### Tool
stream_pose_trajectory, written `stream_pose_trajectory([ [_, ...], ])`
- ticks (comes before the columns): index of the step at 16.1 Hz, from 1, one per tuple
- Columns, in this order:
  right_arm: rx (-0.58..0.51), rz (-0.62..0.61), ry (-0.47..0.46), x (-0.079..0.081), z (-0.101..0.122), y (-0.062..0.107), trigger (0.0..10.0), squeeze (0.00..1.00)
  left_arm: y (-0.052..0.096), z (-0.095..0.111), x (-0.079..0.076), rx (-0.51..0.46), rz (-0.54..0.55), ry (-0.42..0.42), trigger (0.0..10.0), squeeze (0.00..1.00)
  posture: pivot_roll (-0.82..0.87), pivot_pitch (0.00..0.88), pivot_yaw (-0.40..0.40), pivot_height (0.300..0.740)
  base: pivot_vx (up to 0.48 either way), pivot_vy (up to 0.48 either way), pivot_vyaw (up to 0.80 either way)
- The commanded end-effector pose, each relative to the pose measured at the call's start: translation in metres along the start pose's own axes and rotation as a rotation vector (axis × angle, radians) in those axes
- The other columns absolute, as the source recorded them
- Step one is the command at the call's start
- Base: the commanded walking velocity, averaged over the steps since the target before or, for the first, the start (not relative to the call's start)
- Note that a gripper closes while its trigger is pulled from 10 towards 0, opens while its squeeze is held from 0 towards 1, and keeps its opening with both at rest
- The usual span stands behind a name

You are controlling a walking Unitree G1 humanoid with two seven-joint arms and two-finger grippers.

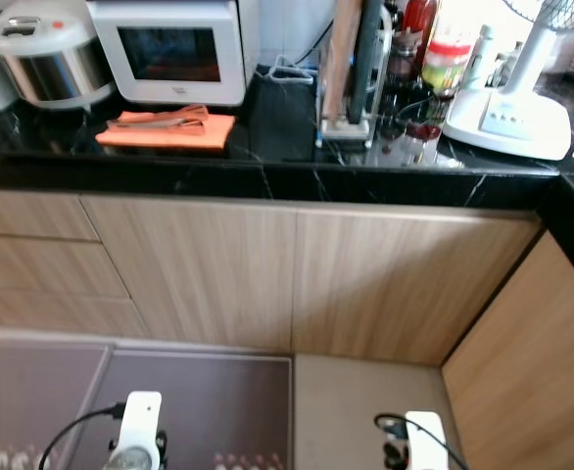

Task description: Kitchen organization

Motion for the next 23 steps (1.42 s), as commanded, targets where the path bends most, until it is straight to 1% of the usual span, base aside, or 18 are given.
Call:
stream_pose_trajectory([
  [1, 0.015, -0.02, -0.003, -0.008, -0.006, 0.002, 10.0, 0.0, -0.001, 0.001, -0.007, 0.003, -0.019, -0.012, 10.0, 0.0, -0.08, 0.0, 0.032, 0.74, 0.0, 0.379, 0.0],
  [7, 0.012, -0.021, -0.02, -0.008, -0.006, 0.002, 10.0, 0.0, 0.0, 0.0, -0.008, 0.008, -0.02, -0.011, 10.0, 0.0, -0.08, 0.0, 0.027, 0.74, 0.0, 0.376, 0.0],
  [14, 0.012, -0.009, -0.006, -0.005, -0.005, 0.002, 10.0, 0.0, 0.0, -0.002, -0.007, 0.012, -0.018, -0.005, 10.0, 0.0, -0.08, 0.0, 0.022, 0.74, 0.0, 0.379, 0.0],
  [16, 0.019, -0.007, 0.014, -0.005, -0.007, 0.002, 10.0, 0.0, 0.0, -0.002, -0.007, 0.014, -0.018, -0.005, 10.0, 0.0, -0.07, 0.0, 0.025, 0.74, 0.0, 0.377, 0.0],
  [17, 0.049, 0.004, 0.081, -0.003, -0.012, 0.002, 10.0, 0.0, 0.0, -0.002, -0.007, 0.014, -0.021, -0.008, 10.0, 0.0, -0.07, 0.0, 0.027, 0.74, 0.0, 0.379, 0.63],
  [19, 0.041, -0.004, 0.039, -0.003, -0.013, 0.003, 10.0, 0.0, -0.001, 0.0, -0.006, 0.01, -0.02, -0.009, 10.0, 0.0, -0.07, 0.0, 0.03, 0.74, 0.0, 0.379, 0.8],
  [20, 0.043, -0.009, 0.008, -0.003, -0.014, 0.003, 10.0, 0.0, -0.001, 0.003, -0.005, 0.005, -0.019, -0.009, 10.0, 0.0, -0.07, 0.0, 0.032, 0.74, 0.0, 0.379, 0.0],
  [23, 0.043, -0.009, 0.018, -0.003, -0.014, 0.003, 10.0, 0.0, -0.002, 0.007, -0.006, -0.004, -0.022, -0.014, 10.0, 0.0, -0.07, 0.0, 0.034, 0.74, 0.0, 0.377, 0.0],
])
Point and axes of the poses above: a point about 5 cm out from each wrist's last joint towards the gripper, its own y axis pointing back from the gripper into the wrist, its own z axis along the axis of the wrist's last joint, x = y × z, the point moved 4 cm from there along -y, pointing out of the wrist towards the gripper, and after that the axes turned 9 degrees about y, right-handed, at the moved point
